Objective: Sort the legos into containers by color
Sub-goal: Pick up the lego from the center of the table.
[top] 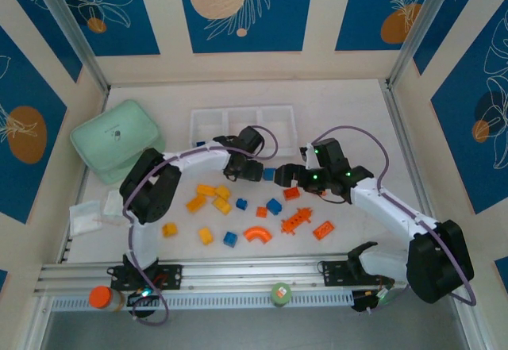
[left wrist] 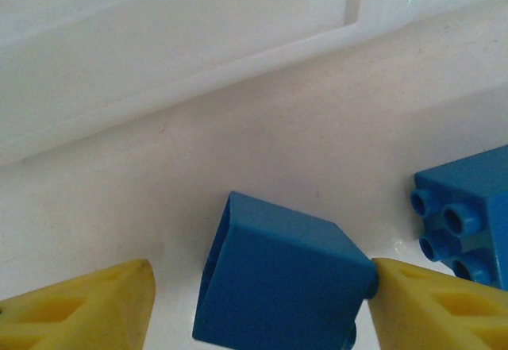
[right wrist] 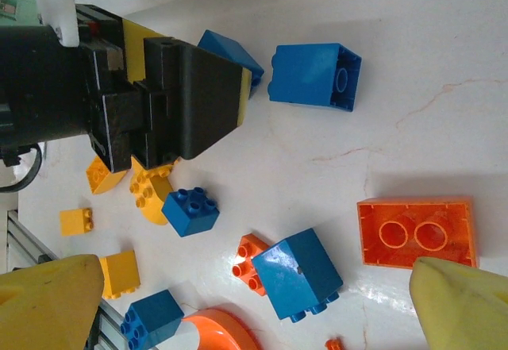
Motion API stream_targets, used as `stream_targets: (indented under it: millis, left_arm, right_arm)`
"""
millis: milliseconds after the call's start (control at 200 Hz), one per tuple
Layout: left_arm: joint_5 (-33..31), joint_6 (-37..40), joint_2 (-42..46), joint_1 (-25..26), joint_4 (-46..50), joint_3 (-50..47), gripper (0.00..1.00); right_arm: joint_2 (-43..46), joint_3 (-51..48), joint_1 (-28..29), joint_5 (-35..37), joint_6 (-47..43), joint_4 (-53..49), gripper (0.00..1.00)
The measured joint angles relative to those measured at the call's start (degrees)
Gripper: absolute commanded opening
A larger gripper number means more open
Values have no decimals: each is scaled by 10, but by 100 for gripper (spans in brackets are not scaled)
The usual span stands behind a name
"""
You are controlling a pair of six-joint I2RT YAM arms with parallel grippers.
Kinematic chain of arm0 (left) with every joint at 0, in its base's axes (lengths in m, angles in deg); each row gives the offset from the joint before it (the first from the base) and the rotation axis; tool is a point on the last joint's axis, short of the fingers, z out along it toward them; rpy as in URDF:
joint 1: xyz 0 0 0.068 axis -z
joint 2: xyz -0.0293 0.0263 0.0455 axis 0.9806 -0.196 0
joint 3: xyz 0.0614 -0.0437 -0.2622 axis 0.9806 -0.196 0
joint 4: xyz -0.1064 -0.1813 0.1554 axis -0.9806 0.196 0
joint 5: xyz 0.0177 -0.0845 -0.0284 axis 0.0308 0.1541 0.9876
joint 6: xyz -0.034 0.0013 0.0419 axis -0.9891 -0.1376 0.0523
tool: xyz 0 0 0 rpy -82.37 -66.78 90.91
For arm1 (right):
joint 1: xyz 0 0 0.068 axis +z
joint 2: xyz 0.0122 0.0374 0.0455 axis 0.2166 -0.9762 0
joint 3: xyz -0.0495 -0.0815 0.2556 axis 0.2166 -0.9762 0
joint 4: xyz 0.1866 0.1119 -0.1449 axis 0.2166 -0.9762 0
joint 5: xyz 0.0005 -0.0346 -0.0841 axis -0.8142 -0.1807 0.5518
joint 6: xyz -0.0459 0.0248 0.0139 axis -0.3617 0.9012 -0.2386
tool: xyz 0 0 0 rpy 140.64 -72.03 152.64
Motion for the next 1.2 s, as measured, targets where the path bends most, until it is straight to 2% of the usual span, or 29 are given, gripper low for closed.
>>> stream_targets:
  millis: [475,760,910,1200]
  left_arm:
    - [1,14,-6,0,0,8,44]
    - [3,12,11,0,-4,-11,36]
    - [5,12,50,0,-2,-37,35]
    - [-13,8,181,-12,7,-73,33]
  right_arm:
    - [1,-3,-4,-9,0,1,99]
    - [4,-3,-3,-10,0,-1,99]
    - [2,8,7,-12,-6,-12,99]
    - [-39,76,68,-6,-20,-23,99]
